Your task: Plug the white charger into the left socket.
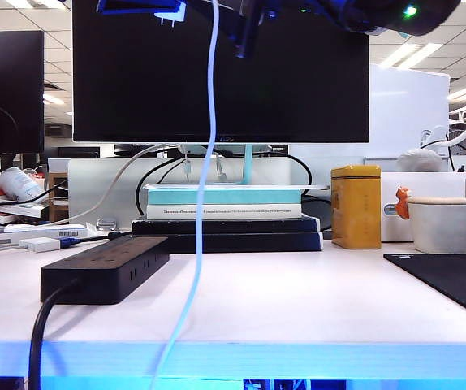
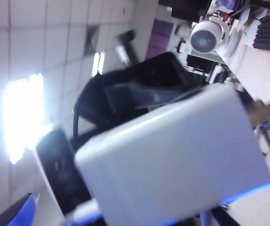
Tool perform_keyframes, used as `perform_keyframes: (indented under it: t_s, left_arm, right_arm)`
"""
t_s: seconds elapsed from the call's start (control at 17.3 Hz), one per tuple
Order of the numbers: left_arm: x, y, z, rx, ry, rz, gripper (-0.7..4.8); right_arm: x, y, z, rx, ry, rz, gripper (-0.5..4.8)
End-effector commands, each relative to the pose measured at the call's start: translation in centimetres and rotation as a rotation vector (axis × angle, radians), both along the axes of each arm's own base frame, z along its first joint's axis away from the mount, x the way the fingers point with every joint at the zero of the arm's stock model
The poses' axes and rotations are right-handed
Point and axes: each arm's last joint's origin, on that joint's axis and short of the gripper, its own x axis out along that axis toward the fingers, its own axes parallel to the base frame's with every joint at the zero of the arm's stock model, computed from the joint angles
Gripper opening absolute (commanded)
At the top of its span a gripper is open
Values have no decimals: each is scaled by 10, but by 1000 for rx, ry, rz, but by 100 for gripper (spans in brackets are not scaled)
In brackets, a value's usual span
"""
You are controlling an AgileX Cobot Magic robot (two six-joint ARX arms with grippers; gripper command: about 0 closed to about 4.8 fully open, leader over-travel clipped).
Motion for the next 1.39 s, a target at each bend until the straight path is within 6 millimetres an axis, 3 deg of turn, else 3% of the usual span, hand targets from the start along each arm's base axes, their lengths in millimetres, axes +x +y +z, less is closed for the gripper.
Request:
perform_keyframes:
  t_s: [0.06,0.29,0.46,0.81,1.1,1.27,1.39]
  left_arm:
    - [-1,6,3,-60,90,-30,179]
    - [8,42,4,-185,302,0,179]
    - [11,60,4,-268,449,73,179]
    - [8,62,1,-336,692,-64,177]
    - [3,60,1,-354,872,-218,174]
    - [0,60,2,-349,951,-305,171]
    - [-2,60,3,-336,996,-380,101]
  right_arm:
    - [5,-17,8,29,-117,-60,479]
    - [8,-31,9,4,-264,-63,479]
    - [9,-31,8,0,-360,-92,479]
    - [13,-28,3,-24,-508,-189,479]
    - [14,-14,-4,-67,-593,-299,479]
    - [8,-4,-4,-56,-628,-266,479]
    - [4,-1,-1,-32,-677,-235,479]
